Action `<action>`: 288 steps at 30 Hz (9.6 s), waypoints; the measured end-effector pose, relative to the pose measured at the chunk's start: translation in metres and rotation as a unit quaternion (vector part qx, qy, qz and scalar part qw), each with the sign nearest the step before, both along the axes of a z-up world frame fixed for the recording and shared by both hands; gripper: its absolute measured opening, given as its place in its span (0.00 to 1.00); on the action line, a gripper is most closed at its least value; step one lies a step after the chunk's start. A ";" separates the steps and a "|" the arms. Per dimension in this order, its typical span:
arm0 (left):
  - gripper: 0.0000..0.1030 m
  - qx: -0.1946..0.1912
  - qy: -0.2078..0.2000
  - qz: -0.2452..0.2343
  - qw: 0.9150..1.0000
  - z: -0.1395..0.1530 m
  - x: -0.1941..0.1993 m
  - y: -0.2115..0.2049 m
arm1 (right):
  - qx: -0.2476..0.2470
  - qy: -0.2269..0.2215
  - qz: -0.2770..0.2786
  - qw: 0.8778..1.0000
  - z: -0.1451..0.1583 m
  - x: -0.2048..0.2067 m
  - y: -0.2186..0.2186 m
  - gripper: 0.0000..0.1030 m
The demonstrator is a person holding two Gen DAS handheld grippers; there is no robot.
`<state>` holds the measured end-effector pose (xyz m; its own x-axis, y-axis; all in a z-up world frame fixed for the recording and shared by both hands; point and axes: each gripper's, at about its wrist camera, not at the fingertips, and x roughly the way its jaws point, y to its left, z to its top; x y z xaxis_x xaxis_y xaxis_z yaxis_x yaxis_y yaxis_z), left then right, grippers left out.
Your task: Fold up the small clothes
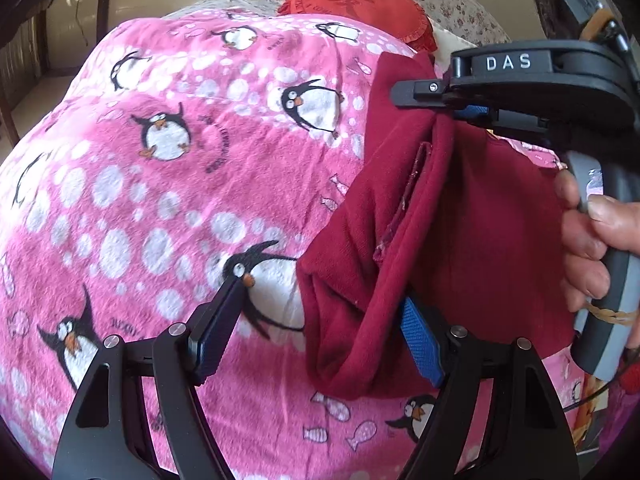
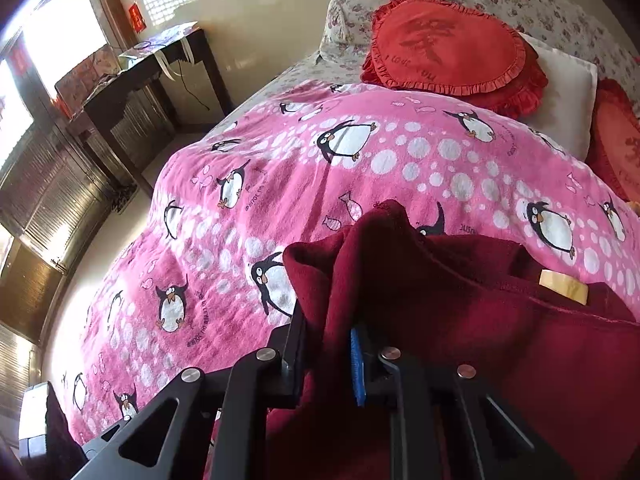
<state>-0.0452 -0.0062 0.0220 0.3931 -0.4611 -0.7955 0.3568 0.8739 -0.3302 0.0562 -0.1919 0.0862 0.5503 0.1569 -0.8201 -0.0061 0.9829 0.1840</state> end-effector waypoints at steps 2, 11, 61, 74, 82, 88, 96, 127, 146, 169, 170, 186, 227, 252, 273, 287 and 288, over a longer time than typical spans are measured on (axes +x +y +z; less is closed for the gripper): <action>0.76 0.000 -0.006 -0.014 1.000 0.001 0.003 -0.009 | 0.008 0.000 0.000 1.000 0.000 -0.003 -0.001 0.16; 0.78 -0.023 0.000 -0.023 0.999 -0.005 0.030 -0.035 | 0.039 -0.001 0.004 0.999 0.001 -0.001 -0.008 0.15; 0.25 0.031 -0.041 -0.269 0.962 0.061 -0.076 -0.306 | 0.145 -0.078 -0.162 0.973 0.013 -0.180 -0.278 0.12; 0.25 0.025 -0.042 -0.263 0.963 0.065 -0.077 -0.301 | 0.174 -0.071 -0.169 0.967 0.010 -0.171 -0.282 0.18; 0.25 0.019 -0.035 -0.260 0.965 0.066 -0.076 -0.309 | 0.090 -0.118 -0.163 0.975 0.036 -0.172 -0.271 0.15; 0.25 0.023 -0.027 -0.253 0.967 0.056 -0.075 -0.317 | 0.075 -0.079 -0.198 0.974 0.007 -0.160 -0.292 0.14; 0.32 0.016 -0.018 -0.256 0.966 0.066 -0.079 -0.309 | 0.071 -0.072 -0.196 0.975 0.006 -0.160 -0.291 0.14; 0.52 0.006 -0.039 -0.212 0.976 0.096 -0.088 -0.223 | 0.023 -0.066 -0.076 0.995 0.034 -0.203 -0.205 0.28; 0.52 0.052 -0.042 -0.180 0.981 0.071 -0.071 -0.217 | -0.006 -0.035 -0.102 0.994 0.002 -0.229 -0.222 0.27; 0.52 0.076 -0.033 -0.184 0.979 0.045 -0.073 -0.216 | 0.036 -0.015 -0.110 0.993 -0.014 -0.291 -0.214 0.28; 0.52 0.076 -0.032 -0.184 0.980 0.044 -0.074 -0.214 | 0.043 -0.023 -0.112 0.992 -0.011 -0.294 -0.215 0.28; 0.52 0.088 -0.023 -0.193 0.977 0.033 -0.081 -0.203 | 0.088 -0.072 -0.137 0.984 0.005 -0.268 -0.207 0.14; 0.52 0.071 -0.046 -0.192 0.978 0.054 -0.072 -0.215 | 0.095 -0.032 -0.130 0.986 -0.016 -0.314 -0.191 0.19; 0.53 0.005 -0.033 -0.197 0.980 0.052 -0.050 -0.204 | 0.002 -0.086 -0.191 0.978 -0.015 -0.258 -0.222 0.66; 0.75 -0.094 0.093 -0.183 0.974 0.010 0.014 -0.230 | 0.101 -0.082 -0.138 0.982 -0.037 -0.227 -0.233 0.68; 0.40 -0.057 0.057 -0.214 0.973 0.073 -0.030 -0.170 | 0.136 -0.099 -0.136 0.976 0.016 -0.266 -0.177 0.41; 0.40 -0.051 0.057 -0.215 0.974 0.074 -0.036 -0.157 | 0.140 -0.096 -0.133 0.976 0.017 -0.270 -0.170 0.41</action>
<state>-0.0816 -0.1636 0.0964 0.0574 -0.6420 -0.7645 0.6380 0.6126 -0.4666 -0.2134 -0.3617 0.1036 0.7420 0.1915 -0.6425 0.1809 0.8656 0.4670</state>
